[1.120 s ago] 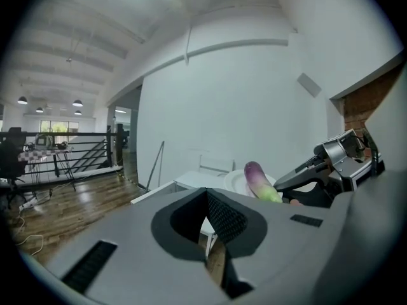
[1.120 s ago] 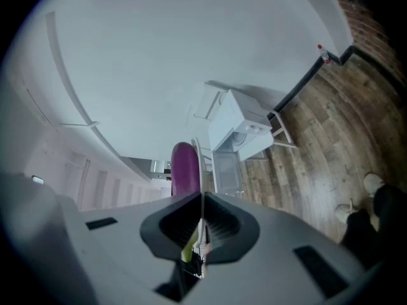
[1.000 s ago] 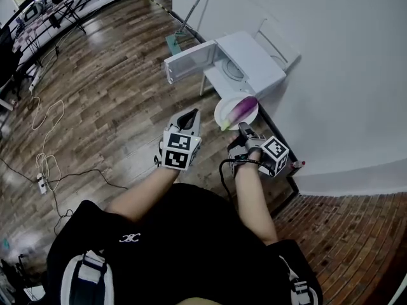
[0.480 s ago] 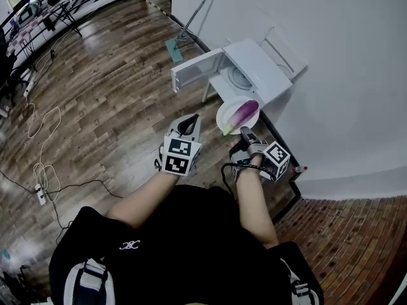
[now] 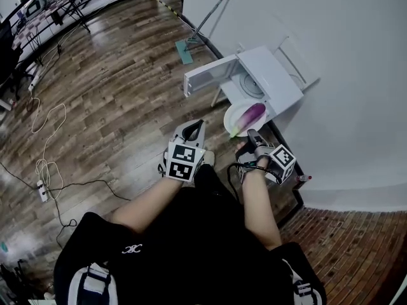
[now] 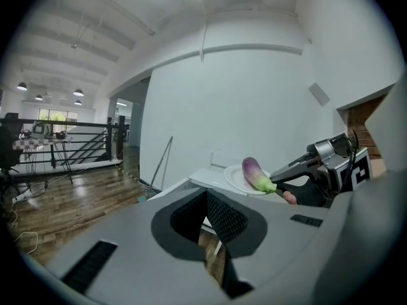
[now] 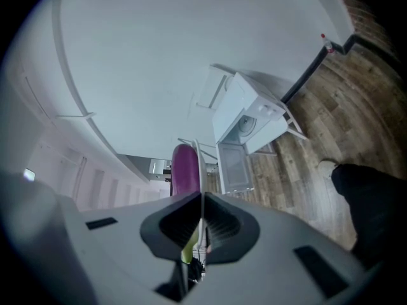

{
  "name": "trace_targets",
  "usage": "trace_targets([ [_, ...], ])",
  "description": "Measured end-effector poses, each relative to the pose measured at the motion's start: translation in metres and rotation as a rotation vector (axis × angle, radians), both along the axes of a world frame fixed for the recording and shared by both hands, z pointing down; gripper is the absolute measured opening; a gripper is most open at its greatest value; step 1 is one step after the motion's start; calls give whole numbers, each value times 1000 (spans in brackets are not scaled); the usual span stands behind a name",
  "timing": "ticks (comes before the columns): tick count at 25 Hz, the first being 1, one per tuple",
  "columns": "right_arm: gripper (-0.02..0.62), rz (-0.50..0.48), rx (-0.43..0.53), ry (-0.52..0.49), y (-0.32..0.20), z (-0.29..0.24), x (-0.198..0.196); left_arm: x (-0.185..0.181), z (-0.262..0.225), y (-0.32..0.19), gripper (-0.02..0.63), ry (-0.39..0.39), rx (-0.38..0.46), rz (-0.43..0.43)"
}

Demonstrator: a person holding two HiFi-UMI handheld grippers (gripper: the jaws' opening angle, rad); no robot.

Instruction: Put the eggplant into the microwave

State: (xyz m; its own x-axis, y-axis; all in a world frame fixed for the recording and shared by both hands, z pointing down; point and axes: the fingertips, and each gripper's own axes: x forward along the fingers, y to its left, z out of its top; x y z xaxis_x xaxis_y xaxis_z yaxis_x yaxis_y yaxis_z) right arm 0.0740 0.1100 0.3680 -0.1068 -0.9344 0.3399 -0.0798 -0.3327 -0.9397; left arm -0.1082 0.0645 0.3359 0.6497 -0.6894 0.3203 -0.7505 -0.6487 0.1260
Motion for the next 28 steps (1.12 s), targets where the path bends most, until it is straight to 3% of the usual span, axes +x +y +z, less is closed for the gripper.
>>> trace_targets([
  [10, 26, 3, 1, -14, -49, 9, 10, 5, 6, -34, -2, -2, 3, 25],
  [16, 26, -15, -23, -2, -101, 17, 32, 22, 12, -88, -2, -6, -8, 4],
  [24, 26, 1, -31, -13, -169, 26, 72, 64, 5, -166, 0, -18, -9, 23],
  [28, 26, -8, -22, 4, -197, 20, 93, 103, -1, -195, -2, 20, -21, 96],
])
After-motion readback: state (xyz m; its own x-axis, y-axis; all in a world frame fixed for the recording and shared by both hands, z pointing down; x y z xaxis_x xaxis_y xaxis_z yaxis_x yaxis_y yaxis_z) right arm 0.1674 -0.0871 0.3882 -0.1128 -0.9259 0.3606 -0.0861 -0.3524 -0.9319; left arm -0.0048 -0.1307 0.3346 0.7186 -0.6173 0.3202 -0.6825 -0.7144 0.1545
